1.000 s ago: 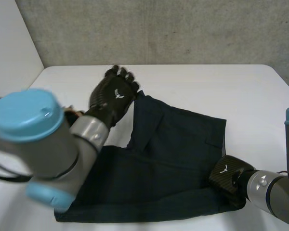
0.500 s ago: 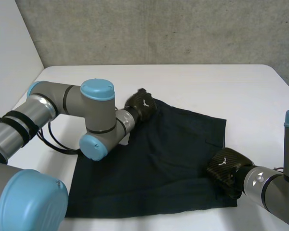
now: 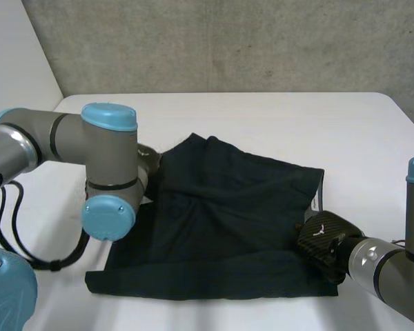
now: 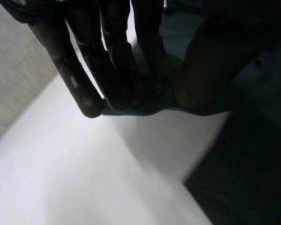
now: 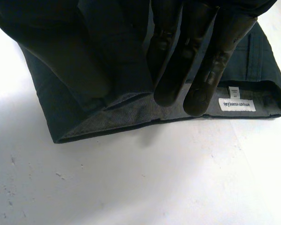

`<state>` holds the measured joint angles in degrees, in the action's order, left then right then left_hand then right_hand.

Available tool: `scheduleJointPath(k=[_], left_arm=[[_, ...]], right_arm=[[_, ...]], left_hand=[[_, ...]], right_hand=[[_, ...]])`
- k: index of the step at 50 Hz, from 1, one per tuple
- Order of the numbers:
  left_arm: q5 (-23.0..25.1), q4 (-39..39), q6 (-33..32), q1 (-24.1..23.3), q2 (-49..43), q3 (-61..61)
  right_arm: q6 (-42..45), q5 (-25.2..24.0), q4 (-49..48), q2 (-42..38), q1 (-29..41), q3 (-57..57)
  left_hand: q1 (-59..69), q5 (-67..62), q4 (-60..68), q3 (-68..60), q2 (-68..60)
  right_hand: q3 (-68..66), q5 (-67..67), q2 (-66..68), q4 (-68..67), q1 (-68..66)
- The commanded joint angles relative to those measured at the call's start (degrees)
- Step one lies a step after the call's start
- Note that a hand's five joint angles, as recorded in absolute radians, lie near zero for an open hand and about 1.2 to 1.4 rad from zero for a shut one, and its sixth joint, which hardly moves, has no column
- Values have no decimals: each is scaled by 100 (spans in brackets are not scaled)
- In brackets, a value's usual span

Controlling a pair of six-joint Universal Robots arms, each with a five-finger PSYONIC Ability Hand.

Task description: Fold the shorts.

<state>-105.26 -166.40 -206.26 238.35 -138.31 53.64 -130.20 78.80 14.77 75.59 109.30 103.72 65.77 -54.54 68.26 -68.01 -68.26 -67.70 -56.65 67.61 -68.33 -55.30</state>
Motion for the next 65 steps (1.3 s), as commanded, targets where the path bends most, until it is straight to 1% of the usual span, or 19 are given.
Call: scheduleJointPath(k=[1, 2, 3, 9, 12, 13, 21, 26, 29, 30, 32, 34, 35, 38, 43, 49, 54, 61, 65], left_arm=[[85, 644, 420, 10, 164, 181], [111, 627, 429, 18, 339, 295], [120, 609, 429, 18, 436, 357], [190, 179, 455, 80, 1288, 1050], [243, -23, 464, 106, 1956, 1779], [426, -67, 481, 106, 2366, 2321], [1060, 143, 377, 106, 3511, 4151], [1157, 196, 156, 124, 3777, 4814], [1105, 187, -238, 159, 3751, 5191], [1104, 143, -309, 185, 3733, 5226], [1087, 29, -502, 273, 3549, 5201], [1069, -164, -590, 335, 3304, 5078], [1034, -399, -669, 361, 3067, 4877], [894, -770, -740, 361, 2802, 4455], [586, -1508, -837, 186, 2257, 3067], [507, -2036, -837, -78, 1212, 1186], [568, -2081, -950, -175, 80, -517], [691, -2186, -1153, -395, -1152, -1847], [928, -2572, -1179, -403, -1786, -2524]], right_arm=[[-224, -22, -27, 17, 4, -1], [-268, -22, -53, 17, 12, -27], [-303, -22, -79, 17, 13, -36], [-742, -40, -325, 17, -58, -123], [-1033, -22, -396, 17, -67, -203], [-1103, -14, -396, 17, -67, -238], [-1130, 4, -379, 17, -67, -255], [-1130, -13, -387, 17, -49, -255], [-1130, 4, -396, 35, -40, -255], [-1130, 4, -396, 35, -40, -255], [-1130, 4, -414, 35, -31, -255], [-1139, 4, -405, 44, -31, -273], [-1147, 4, -414, 44, -23, -282], [-1174, 13, -449, 44, -23, -360], [-1393, 127, -694, 35, -31, -659], [-1605, 566, -1222, -123, -5, -1239], [-1552, 1084, -1372, -956, -5, -2081], [-1315, 1655, -1442, -1958, 4, -3031], [-1262, 2085, -1783, -2538, 4, -3611]], left_hand=[[-3660, 3537, -3909, 3884, 3909], [-5254, 5130, -5502, 5477, 5503], [-5520, 5396, -5768, 5743, 5769], [-5371, 5248, -5620, 5594, 5620], [-5337, 5214, -5586, 5561, 5586], [-5254, 5131, -5503, 5477, 5503], [-4665, 4541, -4913, 4888, 4914], [-4664, 4541, -4913, 4888, 4913], [-4531, 4408, -4780, 4754, 4780], [-4247, 4123, -4495, 4470, 4496], [-2837, 2714, -3086, 3061, 3087], [-640, 516, -888, 863, 889], [1388, -1511, 1139, -1164, -1139], [1423, -1546, 1174, -1199, -1174], [1423, -1546, 1174, -1199, -1174], [1423, -1546, 1174, -1199, -1174], [1423, -1546, 1174, -1199, -1174], [1423, -1546, 1174, -1199, -1174], [1423, -1546, 1174, -1199, -1174]], right_hand=[[-1230, -1335, 1239, -1167, -2470], [-1230, -1335, 1239, -1167, -2470], [-1230, -1335, 1239, -1167, -2470], [-1230, -1335, 1239, -1167, -2470], [-1230, -1335, 1239, -1167, -2470], [-1230, -1335, 1239, -1167, -2470], [-1230, -1335, 1239, -1167, -2470], [-1230, -1335, 1239, -1167, -2470], [-1230, -1335, 1239, -1167, -2470], [-1230, -1335, 1239, -1167, -2470], [-1230, -1335, 1239, -1167, -2470], [-1230, -1335, 1239, -1167, -2470], [-1230, -1335, 1239, -1167, -2470], [-1230, -1335, 1239, -1167, -2470], [-1230, -1335, 1239, -1167, -2470], [-1230, -1335, 1239, -1167, -2470], [-1230, -1335, 1239, -1167, -2470], [-1230, -1335, 1239, -1167, -2470], [-1230, -1335, 1239, -1167, -2470]])
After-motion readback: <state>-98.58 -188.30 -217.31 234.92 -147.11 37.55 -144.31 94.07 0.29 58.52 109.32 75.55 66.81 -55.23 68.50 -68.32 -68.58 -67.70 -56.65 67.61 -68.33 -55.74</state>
